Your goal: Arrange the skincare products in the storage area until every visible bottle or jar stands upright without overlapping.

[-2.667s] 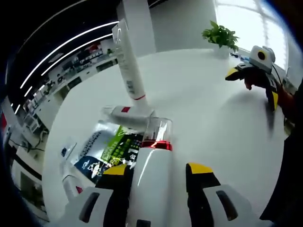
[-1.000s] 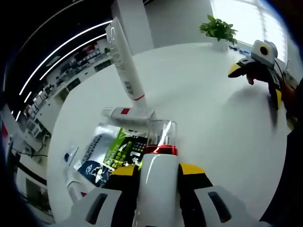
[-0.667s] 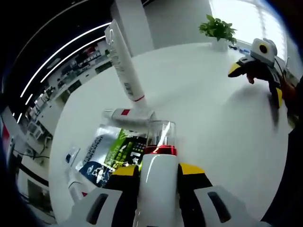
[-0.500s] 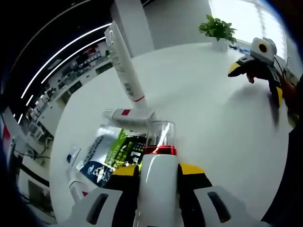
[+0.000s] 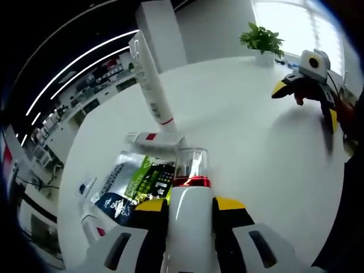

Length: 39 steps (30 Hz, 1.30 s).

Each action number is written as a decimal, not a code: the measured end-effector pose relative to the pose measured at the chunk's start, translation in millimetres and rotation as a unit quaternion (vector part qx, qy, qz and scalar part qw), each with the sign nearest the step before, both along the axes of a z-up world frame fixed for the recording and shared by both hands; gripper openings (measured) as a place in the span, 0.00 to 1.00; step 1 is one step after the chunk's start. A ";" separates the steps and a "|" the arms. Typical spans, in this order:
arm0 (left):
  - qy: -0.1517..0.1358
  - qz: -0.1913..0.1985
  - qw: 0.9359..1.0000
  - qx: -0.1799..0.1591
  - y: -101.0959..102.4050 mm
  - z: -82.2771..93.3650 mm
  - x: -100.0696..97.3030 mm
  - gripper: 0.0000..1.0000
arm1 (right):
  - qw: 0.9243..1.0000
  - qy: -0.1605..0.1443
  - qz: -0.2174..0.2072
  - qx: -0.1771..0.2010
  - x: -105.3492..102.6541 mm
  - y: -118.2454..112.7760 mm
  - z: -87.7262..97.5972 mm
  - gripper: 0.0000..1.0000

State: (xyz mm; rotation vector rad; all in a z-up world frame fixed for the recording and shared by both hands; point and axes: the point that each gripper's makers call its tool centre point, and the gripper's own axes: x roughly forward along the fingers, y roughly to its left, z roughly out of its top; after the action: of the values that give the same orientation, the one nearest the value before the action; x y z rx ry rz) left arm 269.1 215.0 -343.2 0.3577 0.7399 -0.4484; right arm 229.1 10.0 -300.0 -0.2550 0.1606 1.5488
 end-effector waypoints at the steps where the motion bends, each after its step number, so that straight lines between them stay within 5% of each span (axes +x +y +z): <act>1: -0.001 0.000 1.000 -0.001 -0.5 0.5 0.0 0.31 | 1.000 0.000 0.000 0.000 0.0 0.0 0.0 0.82; 24: -0.064 0.003 0.996 -0.055 -8.7 40.4 -3.2 0.30 | 1.000 -0.002 0.001 0.009 -4.7 3.0 3.1 0.82; 39: -0.094 0.007 0.992 -0.077 -3.5 59.0 -12.7 0.29 | 0.998 0.027 0.004 0.062 -4.6 10.3 22.9 0.78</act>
State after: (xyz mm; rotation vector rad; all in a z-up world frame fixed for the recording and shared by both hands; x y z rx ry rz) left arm 256.5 211.5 -284.2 0.2452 0.5197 -0.4487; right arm 224.5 20.3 -277.1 -0.1148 0.1053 1.5688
